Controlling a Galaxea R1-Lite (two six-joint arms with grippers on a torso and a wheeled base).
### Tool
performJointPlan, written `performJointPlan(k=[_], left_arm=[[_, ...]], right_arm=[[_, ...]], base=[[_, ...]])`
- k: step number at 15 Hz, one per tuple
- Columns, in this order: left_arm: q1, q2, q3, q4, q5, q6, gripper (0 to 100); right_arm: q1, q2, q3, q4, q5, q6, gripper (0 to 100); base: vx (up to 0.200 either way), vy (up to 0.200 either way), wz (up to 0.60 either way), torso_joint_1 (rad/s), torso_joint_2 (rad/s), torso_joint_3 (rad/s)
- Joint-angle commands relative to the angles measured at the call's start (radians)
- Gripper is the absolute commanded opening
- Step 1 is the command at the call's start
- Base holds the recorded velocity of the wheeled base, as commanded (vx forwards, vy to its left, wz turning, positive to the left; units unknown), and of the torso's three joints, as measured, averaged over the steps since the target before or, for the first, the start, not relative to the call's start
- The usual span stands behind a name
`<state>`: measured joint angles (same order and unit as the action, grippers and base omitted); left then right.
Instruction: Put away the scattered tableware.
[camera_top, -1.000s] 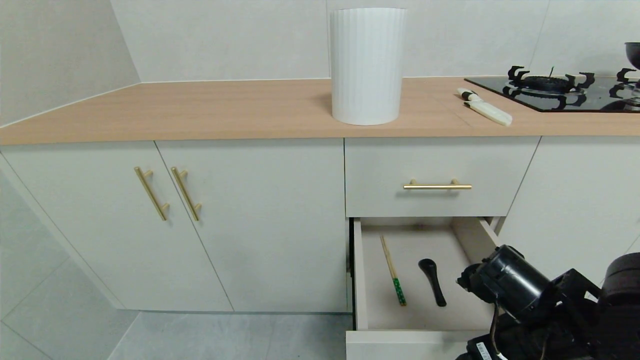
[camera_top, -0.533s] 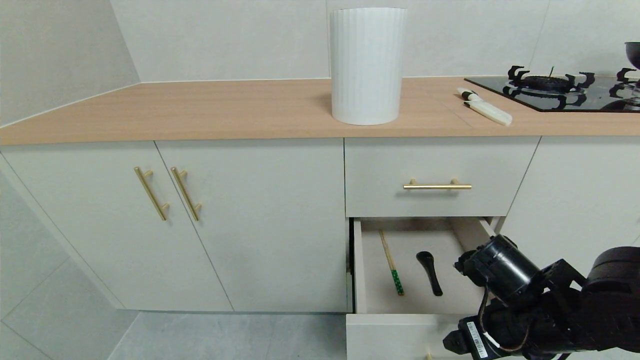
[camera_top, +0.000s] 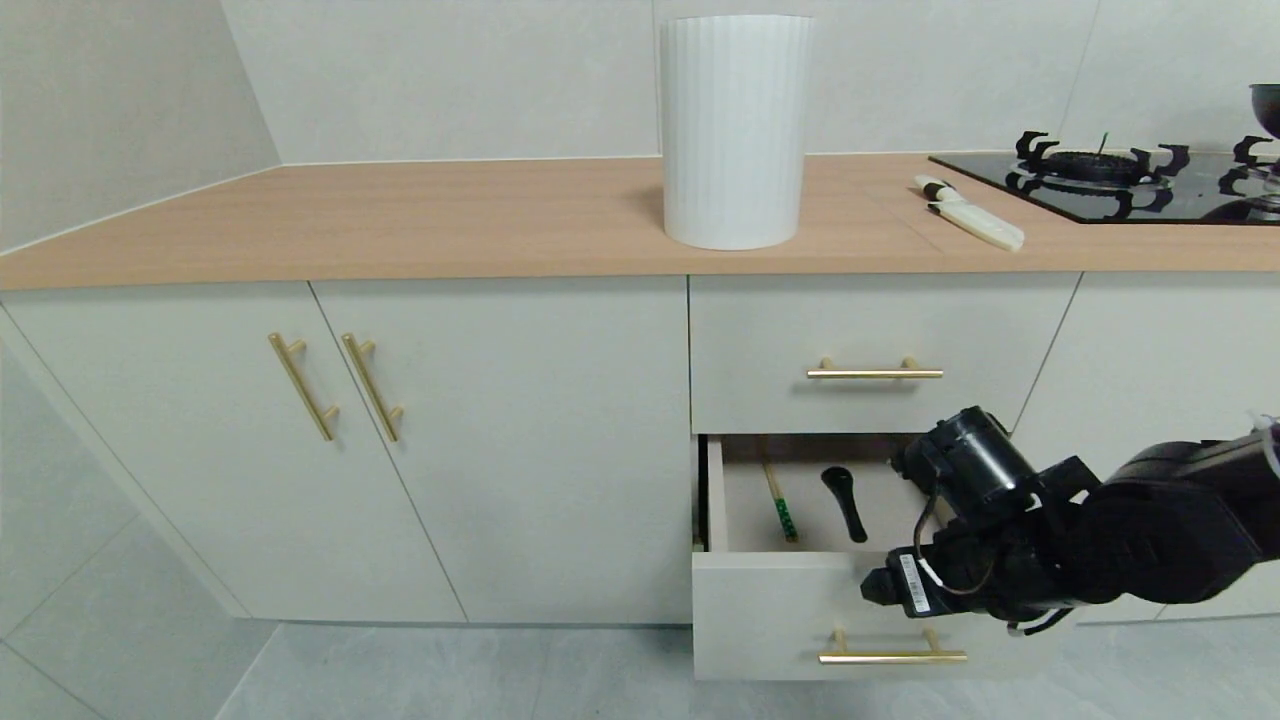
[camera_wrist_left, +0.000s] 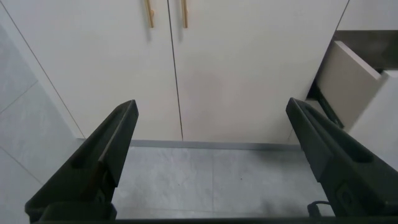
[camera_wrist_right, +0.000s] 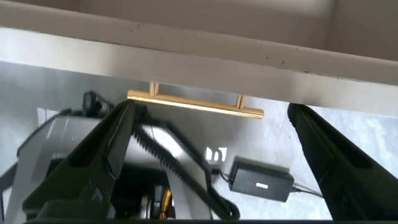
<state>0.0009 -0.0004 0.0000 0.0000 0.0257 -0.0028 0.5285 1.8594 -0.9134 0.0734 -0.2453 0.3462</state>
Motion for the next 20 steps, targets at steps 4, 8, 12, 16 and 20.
performJointPlan(k=[4,8,12,16,20], left_arm=[[0.001,0.000,0.000,0.000,0.000,0.000,100],[0.001,0.000,0.000,0.000,0.000,0.000,100],[0.001,0.000,0.000,0.000,0.000,0.000,100],[0.001,0.000,0.000,0.000,0.000,0.000,100],[0.001,0.000,0.000,0.000,0.000,0.000,100]], right_arm=[[-0.042,0.142,-0.028,-0.185,-0.060,-0.001,100],[-0.055,0.184,0.005,-0.369,-0.063,0.002,100],[-0.087,0.248,0.007,-0.541,-0.065,0.005,100],[-0.107,0.297,0.019,-0.690,-0.069,0.005,100],[-0.114,0.327,0.018,-0.778,-0.107,0.005,100]], base=[[0.000,0.000,0.00,0.000,0.00,0.000],[0.000,0.000,0.00,0.000,0.00,0.000],[0.000,0.000,0.00,0.000,0.00,0.000],[0.000,0.000,0.00,0.000,0.00,0.000],[0.000,0.000,0.00,0.000,0.00,0.000]])
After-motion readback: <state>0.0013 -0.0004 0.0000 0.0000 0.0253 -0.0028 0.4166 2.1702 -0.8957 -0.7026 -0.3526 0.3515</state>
